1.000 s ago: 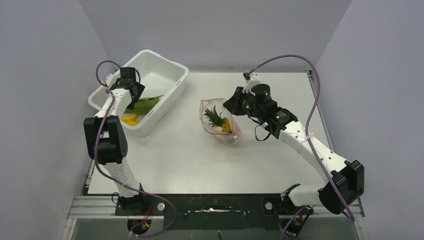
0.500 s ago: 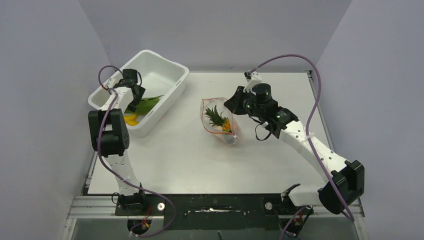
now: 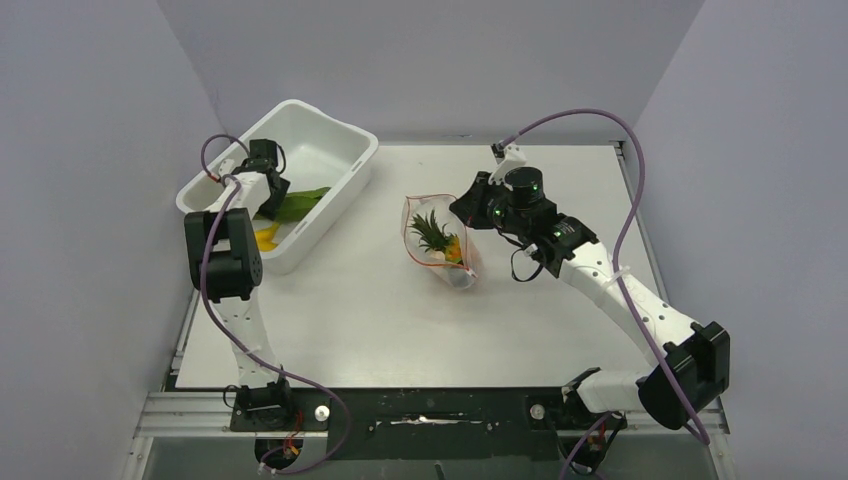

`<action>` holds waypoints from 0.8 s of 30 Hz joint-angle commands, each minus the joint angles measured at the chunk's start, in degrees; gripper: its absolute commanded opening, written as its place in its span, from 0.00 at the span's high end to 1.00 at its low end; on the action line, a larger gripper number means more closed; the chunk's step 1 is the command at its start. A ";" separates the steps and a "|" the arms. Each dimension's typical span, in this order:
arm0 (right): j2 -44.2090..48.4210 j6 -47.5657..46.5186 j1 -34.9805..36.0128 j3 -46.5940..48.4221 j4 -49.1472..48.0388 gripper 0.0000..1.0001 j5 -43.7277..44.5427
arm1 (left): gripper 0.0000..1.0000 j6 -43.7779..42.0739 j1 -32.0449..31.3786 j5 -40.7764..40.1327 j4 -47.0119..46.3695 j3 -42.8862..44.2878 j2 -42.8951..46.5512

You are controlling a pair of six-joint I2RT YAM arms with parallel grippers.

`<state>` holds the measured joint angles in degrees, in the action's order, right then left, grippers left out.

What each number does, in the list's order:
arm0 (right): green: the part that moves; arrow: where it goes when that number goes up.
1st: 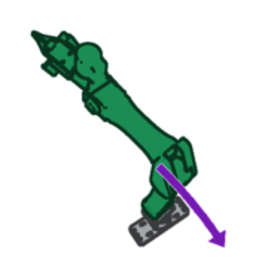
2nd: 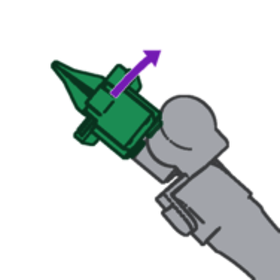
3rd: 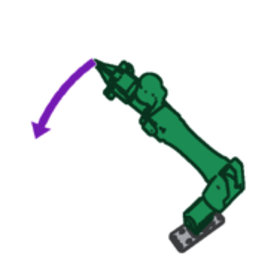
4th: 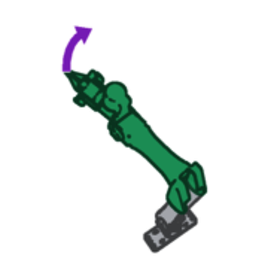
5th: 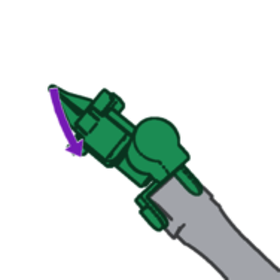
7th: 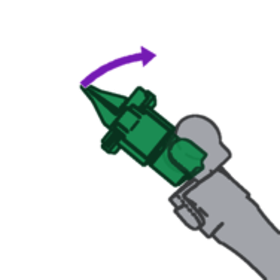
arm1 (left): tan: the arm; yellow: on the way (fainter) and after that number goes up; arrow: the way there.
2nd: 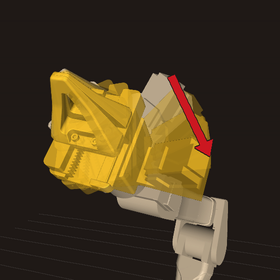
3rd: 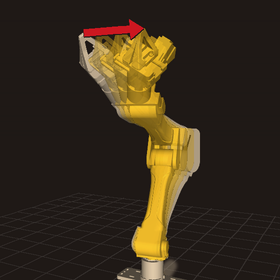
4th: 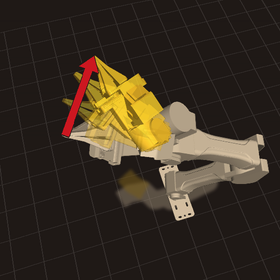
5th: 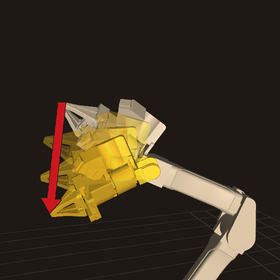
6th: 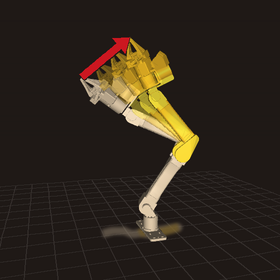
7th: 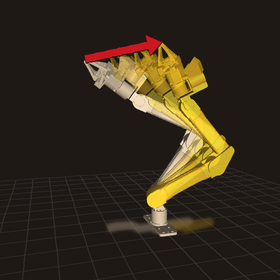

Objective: Place the food in the zip-top bag and seal the zipper
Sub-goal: Pick up the fake vegetable from the bin.

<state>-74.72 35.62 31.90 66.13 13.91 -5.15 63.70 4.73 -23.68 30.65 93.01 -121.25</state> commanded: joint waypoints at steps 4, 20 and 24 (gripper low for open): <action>2.75 1.61 0.43 2.15 -1.94 1.00 2.61 | 0.67 -0.13 0.37 -0.07 -5.89 1.80 -0.77; 4.09 0.90 0.60 0.93 -2.62 1.00 2.52 | 0.75 -8.35 -1.19 -1.11 -14.95 -3.96 7.05; 4.23 0.95 0.61 0.17 -3.39 1.00 2.40 | 0.76 -11.14 -1.71 -1.22 -18.05 -6.53 10.34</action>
<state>-73.19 36.64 32.08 66.11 14.44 -3.40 56.45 3.66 -23.46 19.46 87.59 -117.80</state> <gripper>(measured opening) 0.033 0.251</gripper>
